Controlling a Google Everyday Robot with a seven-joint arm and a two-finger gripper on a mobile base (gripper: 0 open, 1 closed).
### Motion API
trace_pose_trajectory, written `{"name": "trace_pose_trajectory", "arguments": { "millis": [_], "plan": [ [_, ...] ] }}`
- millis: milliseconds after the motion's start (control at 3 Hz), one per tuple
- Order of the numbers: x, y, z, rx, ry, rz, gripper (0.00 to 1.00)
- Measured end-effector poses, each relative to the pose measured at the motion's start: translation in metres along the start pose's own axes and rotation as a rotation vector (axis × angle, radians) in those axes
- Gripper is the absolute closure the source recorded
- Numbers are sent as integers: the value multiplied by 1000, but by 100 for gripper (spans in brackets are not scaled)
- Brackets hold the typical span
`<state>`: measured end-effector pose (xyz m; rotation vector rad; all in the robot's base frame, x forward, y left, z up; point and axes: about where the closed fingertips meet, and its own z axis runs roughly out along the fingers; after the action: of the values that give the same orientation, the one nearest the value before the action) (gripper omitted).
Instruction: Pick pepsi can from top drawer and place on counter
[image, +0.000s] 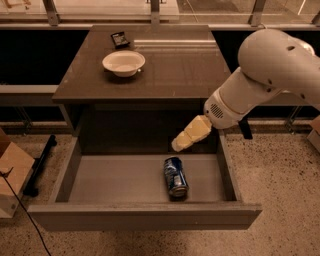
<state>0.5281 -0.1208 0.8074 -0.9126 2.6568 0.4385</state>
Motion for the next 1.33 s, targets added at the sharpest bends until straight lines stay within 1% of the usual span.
{"name": "trace_pose_trajectory", "arguments": {
  "millis": [333,667,1000,1333],
  "plan": [
    [-6,7,30,-38,36,62,0],
    [-10,18,63,-82,85,109,0],
    [-4,30,99,-133,142,145,0],
    [-4,30,99,-133,142,145,0]
  ]
}}
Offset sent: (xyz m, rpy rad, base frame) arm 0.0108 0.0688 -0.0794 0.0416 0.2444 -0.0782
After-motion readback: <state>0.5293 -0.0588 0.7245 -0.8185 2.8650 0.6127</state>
